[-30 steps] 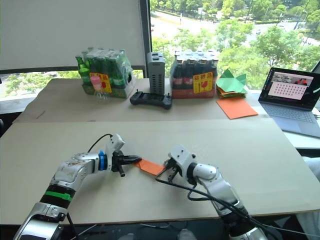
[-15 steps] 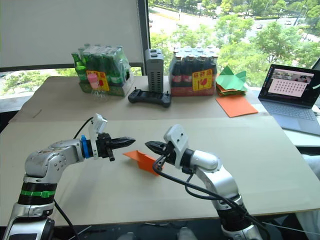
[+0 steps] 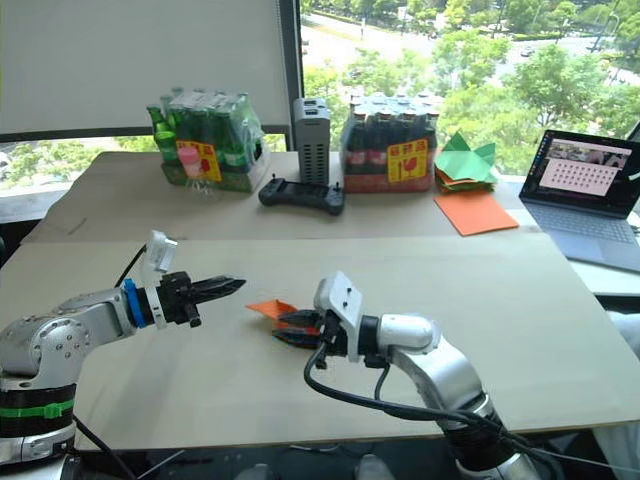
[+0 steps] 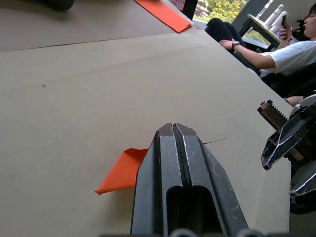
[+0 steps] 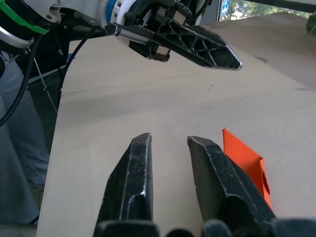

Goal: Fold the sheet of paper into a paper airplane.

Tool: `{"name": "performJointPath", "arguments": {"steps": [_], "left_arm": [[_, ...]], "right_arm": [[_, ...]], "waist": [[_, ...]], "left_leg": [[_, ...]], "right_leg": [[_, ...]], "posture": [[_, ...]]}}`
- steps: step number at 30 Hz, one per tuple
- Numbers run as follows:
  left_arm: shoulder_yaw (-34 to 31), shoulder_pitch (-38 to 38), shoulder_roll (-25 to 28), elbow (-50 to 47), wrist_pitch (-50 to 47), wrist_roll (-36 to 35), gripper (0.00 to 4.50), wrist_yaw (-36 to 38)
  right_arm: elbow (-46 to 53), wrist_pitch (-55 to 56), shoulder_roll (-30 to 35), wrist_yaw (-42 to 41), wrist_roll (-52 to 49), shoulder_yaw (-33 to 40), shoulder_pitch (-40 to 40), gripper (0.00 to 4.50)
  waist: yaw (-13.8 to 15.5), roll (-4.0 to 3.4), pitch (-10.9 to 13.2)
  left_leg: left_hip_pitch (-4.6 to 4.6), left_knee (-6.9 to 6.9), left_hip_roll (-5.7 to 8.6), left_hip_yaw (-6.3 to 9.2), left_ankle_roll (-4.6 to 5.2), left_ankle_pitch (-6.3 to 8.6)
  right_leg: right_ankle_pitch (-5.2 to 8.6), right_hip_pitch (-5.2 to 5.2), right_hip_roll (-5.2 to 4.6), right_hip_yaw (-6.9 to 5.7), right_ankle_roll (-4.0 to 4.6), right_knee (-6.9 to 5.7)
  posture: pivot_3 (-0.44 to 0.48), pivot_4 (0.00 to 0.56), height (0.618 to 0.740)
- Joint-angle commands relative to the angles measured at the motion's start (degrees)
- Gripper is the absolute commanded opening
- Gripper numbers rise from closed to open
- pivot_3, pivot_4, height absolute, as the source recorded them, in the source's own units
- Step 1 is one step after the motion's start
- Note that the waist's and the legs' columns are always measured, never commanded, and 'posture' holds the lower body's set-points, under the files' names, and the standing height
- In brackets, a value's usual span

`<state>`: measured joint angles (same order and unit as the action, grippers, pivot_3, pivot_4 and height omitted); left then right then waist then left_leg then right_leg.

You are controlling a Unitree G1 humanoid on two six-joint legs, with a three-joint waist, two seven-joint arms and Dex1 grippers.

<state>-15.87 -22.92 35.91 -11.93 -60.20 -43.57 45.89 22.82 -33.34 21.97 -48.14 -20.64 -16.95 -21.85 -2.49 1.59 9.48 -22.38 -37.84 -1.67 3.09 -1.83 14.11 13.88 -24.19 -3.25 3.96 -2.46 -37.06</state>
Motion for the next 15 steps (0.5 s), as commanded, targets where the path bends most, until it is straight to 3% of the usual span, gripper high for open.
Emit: {"name": "performJointPath", "arguments": {"steps": [1,15], "left_arm": [[-1.5,0.6,0.5,-3.0,0.0,-2.1,0.0,-1.3],[-2.0,2.8,0.3,-4.9,0.4,-5.4,0.0,-6.0]], "right_arm": [[0.5,-1.6,-0.1,1.0,-0.9,0.4,-0.5,1.52],[-6.8,-7.5,-3.3,8.4,0.1,1.5,-4.0,1.52]], "waist": [[0.0,0.0,0.0],[-0.1,0.0,0.0]], "left_leg": [[0.0,0.0,0.0,0.0,0.0,0.0],[0.02,0.0,0.0,0.0,0.0,0.0]], "right_leg": [[0.0,0.0,0.0,0.0,0.0,-0.01],[-0.01,0.0,0.0,0.0,0.02,-0.02]], "posture": [[0.0,0.15,0.74],[0.0,0.15,0.74]]}}
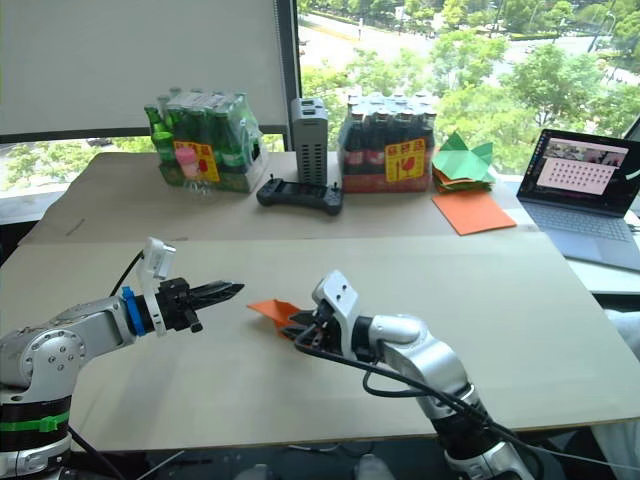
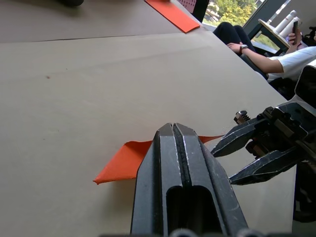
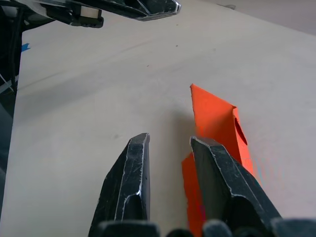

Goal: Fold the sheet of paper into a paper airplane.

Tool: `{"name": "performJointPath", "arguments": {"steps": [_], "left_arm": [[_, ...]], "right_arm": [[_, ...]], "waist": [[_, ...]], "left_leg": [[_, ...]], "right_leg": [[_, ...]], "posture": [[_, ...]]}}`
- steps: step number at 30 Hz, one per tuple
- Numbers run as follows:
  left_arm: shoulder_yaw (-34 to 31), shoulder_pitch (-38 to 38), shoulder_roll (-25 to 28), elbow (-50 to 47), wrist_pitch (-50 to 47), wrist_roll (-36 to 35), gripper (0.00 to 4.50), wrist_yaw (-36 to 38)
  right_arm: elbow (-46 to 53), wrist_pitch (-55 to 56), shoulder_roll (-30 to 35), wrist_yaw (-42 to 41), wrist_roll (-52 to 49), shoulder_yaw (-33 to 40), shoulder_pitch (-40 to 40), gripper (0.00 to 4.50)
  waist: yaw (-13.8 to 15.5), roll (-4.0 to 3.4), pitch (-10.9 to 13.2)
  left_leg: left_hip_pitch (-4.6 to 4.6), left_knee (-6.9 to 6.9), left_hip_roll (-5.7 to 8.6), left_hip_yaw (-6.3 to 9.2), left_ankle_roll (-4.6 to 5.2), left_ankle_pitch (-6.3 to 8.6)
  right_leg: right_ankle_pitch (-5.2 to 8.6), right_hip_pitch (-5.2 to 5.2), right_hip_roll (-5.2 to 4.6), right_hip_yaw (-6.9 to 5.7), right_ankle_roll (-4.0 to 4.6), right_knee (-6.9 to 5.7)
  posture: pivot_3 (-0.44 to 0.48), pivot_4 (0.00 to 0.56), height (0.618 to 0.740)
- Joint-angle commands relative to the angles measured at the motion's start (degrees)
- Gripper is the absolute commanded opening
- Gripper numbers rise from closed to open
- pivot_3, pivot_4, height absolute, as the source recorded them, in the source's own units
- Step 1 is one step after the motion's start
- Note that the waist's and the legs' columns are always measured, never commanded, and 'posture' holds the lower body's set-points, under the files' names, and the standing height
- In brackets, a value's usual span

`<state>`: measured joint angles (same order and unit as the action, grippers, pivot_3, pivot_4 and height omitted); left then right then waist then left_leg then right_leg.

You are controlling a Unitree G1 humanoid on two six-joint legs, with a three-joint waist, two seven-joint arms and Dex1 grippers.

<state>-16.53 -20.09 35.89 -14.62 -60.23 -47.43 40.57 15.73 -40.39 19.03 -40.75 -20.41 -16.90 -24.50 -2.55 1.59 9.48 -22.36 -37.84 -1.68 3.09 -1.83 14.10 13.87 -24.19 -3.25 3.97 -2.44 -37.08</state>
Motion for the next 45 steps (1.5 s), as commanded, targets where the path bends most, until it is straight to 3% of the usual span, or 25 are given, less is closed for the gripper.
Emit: {"name": "performJointPath", "arguments": {"steps": [1,22,45], "left_arm": [[-1.3,0.0,0.3,-2.3,0.4,-1.7,0.0,-0.8],[-0.5,0.3,-0.4,-2.5,1.1,-3.9,0.0,-3.1],[-1.0,2.8,2.6,-3.3,1.1,-5.3,0.0,-0.9]], "right_arm": [[0.2,-0.6,-0.3,1.1,-0.1,1.5,-1.6,1.52],[-9.7,0.3,-0.2,2.8,2.8,4.0,-10.5,1.52],[-17.5,5.9,0.5,-5.8,6.7,0.1,-12.2,1.52]], "waist": [[0.0,0.0,0.0],[-0.1,0.0,0.0],[-0.1,0.0,0.0]], "left_leg": [[0.0,0.0,0.0,0.0,0.0,0.0],[-0.01,0.0,0.0,-0.01,0.0,0.0],[-0.01,0.0,-0.01,-0.02,0.0,0.0]], "right_leg": [[0.0,0.0,0.0,0.0,0.0,0.0],[-0.01,-0.01,0.0,0.0,0.01,-0.01],[-0.01,-0.02,0.01,0.0,0.02,-0.01]], "posture": [[0.0,0.15,0.74],[0.0,0.15,0.74],[0.0,0.15,0.74]]}}
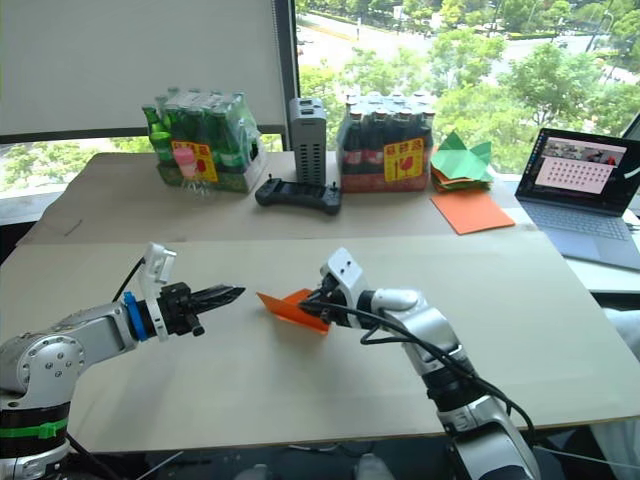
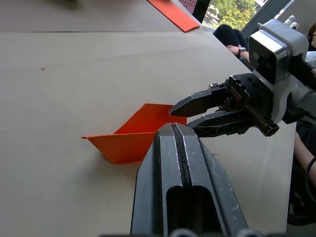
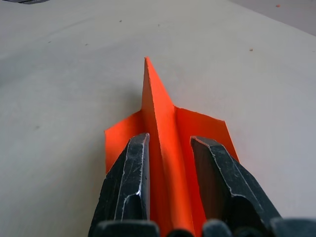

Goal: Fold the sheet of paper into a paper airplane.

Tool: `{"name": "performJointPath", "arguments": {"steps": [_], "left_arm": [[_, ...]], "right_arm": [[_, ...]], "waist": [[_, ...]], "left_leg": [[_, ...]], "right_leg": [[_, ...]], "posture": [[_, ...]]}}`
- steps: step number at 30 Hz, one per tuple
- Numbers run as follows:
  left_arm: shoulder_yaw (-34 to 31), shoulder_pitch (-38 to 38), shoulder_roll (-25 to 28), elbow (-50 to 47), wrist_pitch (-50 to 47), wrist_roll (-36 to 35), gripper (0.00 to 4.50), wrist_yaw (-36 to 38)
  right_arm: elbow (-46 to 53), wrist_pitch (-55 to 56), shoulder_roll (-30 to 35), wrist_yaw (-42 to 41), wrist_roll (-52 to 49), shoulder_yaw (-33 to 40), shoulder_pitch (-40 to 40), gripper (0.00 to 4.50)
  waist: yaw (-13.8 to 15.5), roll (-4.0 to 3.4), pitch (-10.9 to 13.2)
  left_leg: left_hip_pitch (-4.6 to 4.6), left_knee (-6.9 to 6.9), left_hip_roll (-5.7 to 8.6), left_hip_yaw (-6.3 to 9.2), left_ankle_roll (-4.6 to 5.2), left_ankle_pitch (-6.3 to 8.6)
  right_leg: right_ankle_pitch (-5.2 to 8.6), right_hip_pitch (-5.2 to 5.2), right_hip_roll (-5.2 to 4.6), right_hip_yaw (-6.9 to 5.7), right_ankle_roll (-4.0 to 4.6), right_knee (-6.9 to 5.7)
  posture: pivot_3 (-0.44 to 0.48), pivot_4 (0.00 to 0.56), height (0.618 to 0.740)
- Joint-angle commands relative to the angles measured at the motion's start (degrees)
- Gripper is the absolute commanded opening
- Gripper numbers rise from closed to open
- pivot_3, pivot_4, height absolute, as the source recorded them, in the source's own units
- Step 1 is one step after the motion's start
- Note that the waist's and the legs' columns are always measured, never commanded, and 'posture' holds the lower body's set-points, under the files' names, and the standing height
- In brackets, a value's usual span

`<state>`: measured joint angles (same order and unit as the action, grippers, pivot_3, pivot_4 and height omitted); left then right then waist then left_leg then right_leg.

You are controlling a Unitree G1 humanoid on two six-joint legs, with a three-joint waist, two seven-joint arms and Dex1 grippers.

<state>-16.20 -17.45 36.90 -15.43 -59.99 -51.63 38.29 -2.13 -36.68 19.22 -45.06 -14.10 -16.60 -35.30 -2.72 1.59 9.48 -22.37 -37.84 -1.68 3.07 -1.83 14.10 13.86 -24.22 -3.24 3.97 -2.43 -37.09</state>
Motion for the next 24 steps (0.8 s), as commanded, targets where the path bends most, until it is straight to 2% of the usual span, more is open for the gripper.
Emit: {"name": "performJointPath", "arguments": {"steps": [1,24], "left_arm": [[-1.4,0.4,1.9,-2.5,0.9,-1.3,0.0,1.7],[2.5,2.9,8.9,-4.5,5.7,2.5,0.0,9.1]], "right_arm": [[0.0,2.6,0.3,-1.8,0.7,-0.3,-1.5,1.52],[-9.4,7.4,-1.5,-5.5,5.7,-2.2,-5.2,1.52]], "waist": [[0.0,0.0,0.0],[0.0,-0.01,0.0]], "left_leg": [[0.0,0.0,0.0,0.0,0.0,0.0],[0.0,0.0,0.0,-0.02,0.0,0.0]], "right_leg": [[0.0,0.0,0.0,0.0,0.0,0.0],[0.0,0.0,0.0,0.0,0.0,0.0]], "posture": [[0.0,0.15,0.74],[0.0,0.15,0.74]]}}
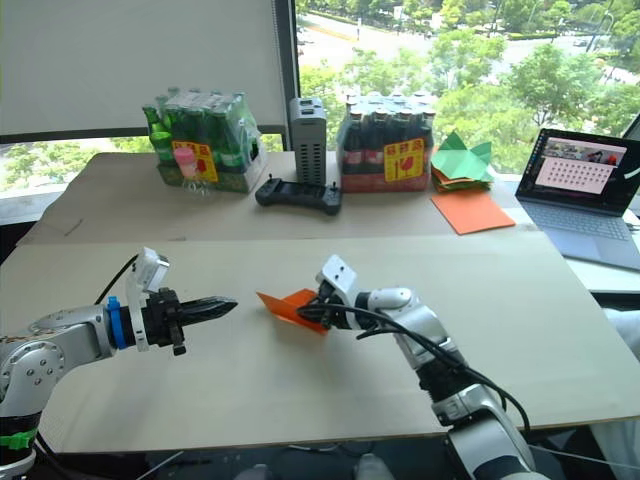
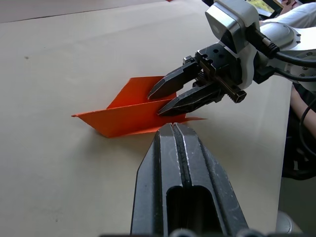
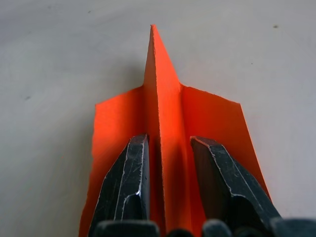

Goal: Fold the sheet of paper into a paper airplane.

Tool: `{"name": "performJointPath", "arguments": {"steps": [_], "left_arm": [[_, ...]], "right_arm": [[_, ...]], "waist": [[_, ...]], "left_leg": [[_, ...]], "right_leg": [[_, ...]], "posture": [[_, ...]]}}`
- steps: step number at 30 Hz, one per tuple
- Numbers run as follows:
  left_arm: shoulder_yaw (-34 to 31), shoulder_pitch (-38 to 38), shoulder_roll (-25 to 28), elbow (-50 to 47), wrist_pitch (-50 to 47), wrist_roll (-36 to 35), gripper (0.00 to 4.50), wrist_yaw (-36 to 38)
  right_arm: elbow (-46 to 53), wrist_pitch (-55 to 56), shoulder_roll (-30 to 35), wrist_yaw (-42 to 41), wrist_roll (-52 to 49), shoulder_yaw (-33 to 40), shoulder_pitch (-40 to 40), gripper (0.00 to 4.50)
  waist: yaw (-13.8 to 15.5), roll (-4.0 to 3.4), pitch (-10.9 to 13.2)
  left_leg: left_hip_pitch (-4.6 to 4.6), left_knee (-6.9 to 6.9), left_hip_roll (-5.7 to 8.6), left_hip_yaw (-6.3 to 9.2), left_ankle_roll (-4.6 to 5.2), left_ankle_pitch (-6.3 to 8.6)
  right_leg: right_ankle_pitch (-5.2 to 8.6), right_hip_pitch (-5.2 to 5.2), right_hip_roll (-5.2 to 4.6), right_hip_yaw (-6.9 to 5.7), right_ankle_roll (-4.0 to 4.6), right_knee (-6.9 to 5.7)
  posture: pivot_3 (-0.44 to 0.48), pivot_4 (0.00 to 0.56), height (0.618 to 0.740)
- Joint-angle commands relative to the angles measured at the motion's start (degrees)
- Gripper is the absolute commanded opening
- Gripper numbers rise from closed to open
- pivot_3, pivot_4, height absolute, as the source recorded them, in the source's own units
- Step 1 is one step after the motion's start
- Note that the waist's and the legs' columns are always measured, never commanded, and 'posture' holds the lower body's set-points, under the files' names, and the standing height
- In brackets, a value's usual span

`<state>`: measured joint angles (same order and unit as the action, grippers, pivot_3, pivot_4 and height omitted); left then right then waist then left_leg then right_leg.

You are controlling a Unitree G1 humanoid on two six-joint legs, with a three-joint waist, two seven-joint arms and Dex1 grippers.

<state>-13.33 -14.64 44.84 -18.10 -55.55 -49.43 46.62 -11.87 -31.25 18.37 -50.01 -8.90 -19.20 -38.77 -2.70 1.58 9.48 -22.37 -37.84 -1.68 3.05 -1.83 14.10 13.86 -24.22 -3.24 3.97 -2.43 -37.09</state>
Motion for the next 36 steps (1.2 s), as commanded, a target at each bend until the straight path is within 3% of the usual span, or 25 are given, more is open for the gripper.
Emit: {"name": "performJointPath", "arguments": {"steps": [1,23,24,27,36], "left_arm": [[-0.3,0.1,0.9,-1.8,1.3,0.2,0.0,0.8],[-0.3,0.6,0.7,-2.3,1.5,0.2,0.0,0.2],[-0.3,0.6,0.7,-2.4,1.4,0.1,0.0,0.1],[-0.3,0.7,0.6,-2.5,1.4,0.0,0.0,-0.1],[-0.1,1.2,0.0,-3.4,1.4,-0.4,0.0,-0.6]], "right_arm": [[0.2,2.1,-0.7,-0.7,0.5,0.3,-1.8,1.52],[0.1,2.7,-1.5,-2.1,6.3,-3.0,-3.0,1.52],[0.3,2.8,-1.5,-2.2,6.3,-3.0,-2.9,1.02],[0.6,2.9,-1.4,-2.4,6.5,-2.9,-2.6,0.09],[5.1,-1.1,0.0,0.5,6.2,0.9,-0.7,0.02]], "waist": [[0.0,0.0,0.0],[0.0,0.0,0.0],[0.0,0.0,0.0],[0.0,0.0,0.0],[0.0,0.0,0.0]], "left_leg": [[0.0,0.0,0.0,0.0,0.0,0.0],[0.0,0.0,0.0,0.01,0.0,0.0],[0.0,0.0,0.0,0.0,0.0,0.0],[0.01,0.0,0.0,0.0,0.0,0.0],[0.0,0.0,0.0,0.0,0.0,0.0]], "right_leg": [[0.0,0.0,0.0,0.0,0.0,0.0],[0.0,0.0,0.0,0.0,0.0,-0.01],[0.0,0.0,0.0,0.0,0.0,-0.01],[0.0,0.0,0.0,0.0,0.0,-0.01],[0.0,0.0,-0.01,0.0,0.0,-0.01]], "posture": [[0.0,0.15,0.74],[0.0,0.15,0.74],[0.0,0.15,0.74],[0.0,0.15,0.74],[0.0,0.15,0.74]]}}
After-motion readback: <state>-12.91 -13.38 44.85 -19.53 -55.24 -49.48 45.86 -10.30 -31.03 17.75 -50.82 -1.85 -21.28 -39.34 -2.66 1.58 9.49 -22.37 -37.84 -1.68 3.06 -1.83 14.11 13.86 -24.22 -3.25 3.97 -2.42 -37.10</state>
